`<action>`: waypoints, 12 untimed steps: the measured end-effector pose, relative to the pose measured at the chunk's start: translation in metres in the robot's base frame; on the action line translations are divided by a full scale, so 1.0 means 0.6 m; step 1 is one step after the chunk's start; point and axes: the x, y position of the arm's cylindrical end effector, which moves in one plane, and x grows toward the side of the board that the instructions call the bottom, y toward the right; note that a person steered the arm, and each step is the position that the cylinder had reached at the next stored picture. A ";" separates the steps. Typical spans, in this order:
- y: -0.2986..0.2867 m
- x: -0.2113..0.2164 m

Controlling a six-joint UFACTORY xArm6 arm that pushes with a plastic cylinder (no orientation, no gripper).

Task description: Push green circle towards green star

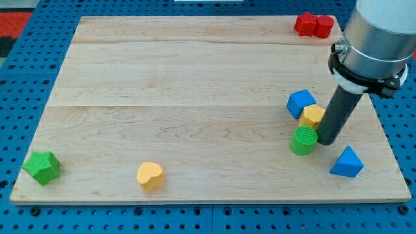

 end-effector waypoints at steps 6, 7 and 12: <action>-0.164 0.049; -0.167 0.065; -0.315 0.003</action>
